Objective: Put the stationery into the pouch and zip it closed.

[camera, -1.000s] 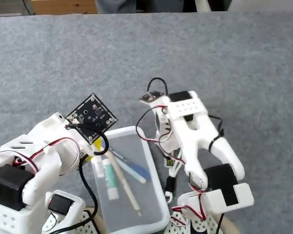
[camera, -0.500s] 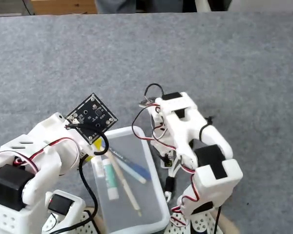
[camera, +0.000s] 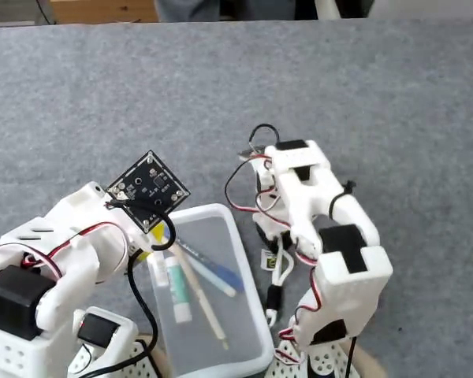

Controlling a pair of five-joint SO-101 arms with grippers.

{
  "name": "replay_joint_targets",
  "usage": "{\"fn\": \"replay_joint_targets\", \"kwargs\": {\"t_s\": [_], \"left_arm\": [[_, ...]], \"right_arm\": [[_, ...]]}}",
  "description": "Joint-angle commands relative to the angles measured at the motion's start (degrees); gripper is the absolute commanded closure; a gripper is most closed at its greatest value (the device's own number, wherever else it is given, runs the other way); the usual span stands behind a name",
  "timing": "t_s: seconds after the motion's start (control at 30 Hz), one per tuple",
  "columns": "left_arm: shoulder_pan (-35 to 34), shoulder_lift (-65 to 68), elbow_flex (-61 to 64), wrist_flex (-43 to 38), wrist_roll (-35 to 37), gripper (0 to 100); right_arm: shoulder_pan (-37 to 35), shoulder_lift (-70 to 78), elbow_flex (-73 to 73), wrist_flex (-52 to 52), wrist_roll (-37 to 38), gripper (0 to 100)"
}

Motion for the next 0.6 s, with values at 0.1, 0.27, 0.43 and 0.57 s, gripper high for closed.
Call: {"fn": "replay_joint_targets", "kwargs": {"t_s": [0.1, 0.27, 0.43, 0.57], "left_arm": [[-0.3, -0.6, -1.2, -0.9, 0.4, 79], [-0.3, -0.6, -1.2, -0.9, 0.4, 79], [-0.4, -0.6, -1.2, -0.8, 0.4, 79], [-0.5, -0.6, -1.2, -0.8, 0.4, 79]], "right_arm": [[4.2, -10.9, -7.8, -1.8, 3.4, 98.6], [6.9, -13.8, -13.1, -1.8, 6.2, 98.6], [7.5, -11.4, -20.4, -1.8, 6.2, 98.6], [7.1, -9.6, -28.0, -1.8, 6.5, 98.6]]}}
